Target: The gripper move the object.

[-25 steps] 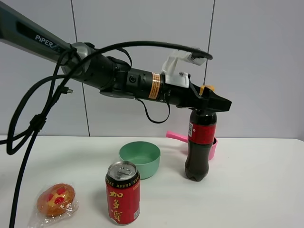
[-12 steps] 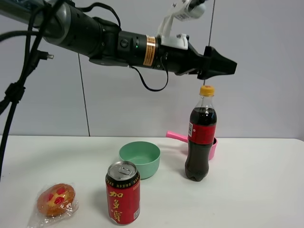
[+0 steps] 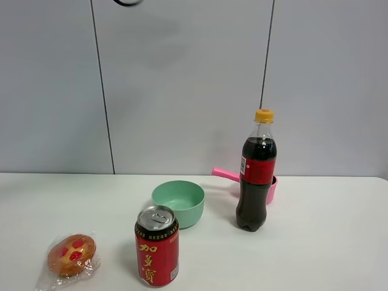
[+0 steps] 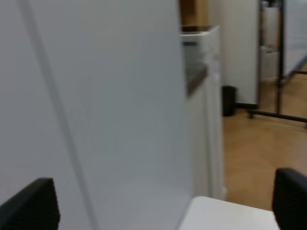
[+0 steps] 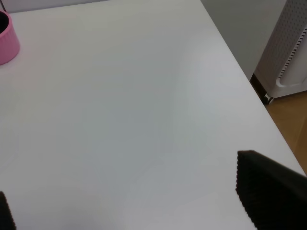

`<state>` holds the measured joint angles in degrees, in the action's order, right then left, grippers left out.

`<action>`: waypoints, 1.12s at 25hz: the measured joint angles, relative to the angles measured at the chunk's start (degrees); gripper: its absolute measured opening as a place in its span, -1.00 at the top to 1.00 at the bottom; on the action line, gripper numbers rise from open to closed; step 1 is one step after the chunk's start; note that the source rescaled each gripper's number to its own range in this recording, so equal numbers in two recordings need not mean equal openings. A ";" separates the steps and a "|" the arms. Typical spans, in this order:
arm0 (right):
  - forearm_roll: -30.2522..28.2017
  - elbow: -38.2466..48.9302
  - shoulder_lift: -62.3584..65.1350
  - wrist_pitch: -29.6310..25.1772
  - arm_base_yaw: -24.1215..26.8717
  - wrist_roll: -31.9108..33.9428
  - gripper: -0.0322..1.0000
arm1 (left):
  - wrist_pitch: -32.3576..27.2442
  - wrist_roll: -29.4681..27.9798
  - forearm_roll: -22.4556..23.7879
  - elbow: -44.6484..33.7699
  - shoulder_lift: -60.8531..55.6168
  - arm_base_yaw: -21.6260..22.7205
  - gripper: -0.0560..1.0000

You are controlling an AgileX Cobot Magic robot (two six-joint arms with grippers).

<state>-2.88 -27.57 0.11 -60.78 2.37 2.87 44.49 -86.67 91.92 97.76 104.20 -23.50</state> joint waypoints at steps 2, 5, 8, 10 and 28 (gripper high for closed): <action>0.00 0.00 0.00 0.00 0.00 0.00 -1.00 | -0.48 -4.85 4.93 0.00 -3.57 3.86 -0.69; 0.00 0.00 0.00 0.00 0.00 0.00 -1.00 | -0.27 -11.94 7.20 -0.77 -7.29 10.29 -0.69; 0.00 0.00 0.00 0.00 0.00 0.00 -1.00 | -0.47 -14.74 7.70 -3.37 -11.04 16.86 -0.69; 0.00 0.00 0.00 0.00 0.00 0.00 -1.00 | -1.26 -15.22 7.97 -5.18 -13.26 19.96 -0.69; 0.00 0.00 0.00 0.00 0.00 0.00 -1.00 | -42.83 72.13 -63.71 -16.78 -17.07 14.10 -0.69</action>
<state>-2.88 -27.57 0.11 -60.78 2.37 2.87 1.66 -14.53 28.22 80.98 87.13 -9.40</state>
